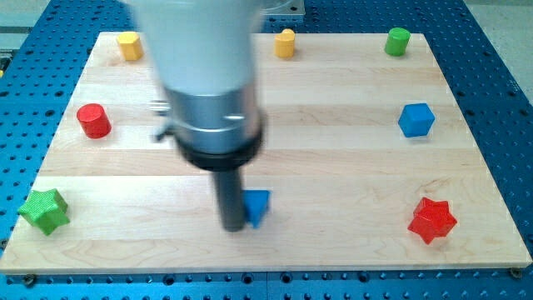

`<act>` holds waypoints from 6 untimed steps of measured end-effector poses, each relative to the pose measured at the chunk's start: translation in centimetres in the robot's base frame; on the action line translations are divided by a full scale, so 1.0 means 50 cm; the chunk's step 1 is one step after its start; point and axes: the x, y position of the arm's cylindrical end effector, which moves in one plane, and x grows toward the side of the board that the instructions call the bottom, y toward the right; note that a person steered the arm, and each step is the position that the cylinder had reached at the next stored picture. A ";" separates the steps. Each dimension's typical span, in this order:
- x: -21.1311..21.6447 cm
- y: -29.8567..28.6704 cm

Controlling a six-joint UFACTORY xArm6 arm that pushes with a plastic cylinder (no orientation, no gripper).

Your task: Move the triangle to the bottom center

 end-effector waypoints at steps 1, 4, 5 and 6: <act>-0.004 -0.059; -0.142 0.115; -0.052 0.112; -0.025 0.029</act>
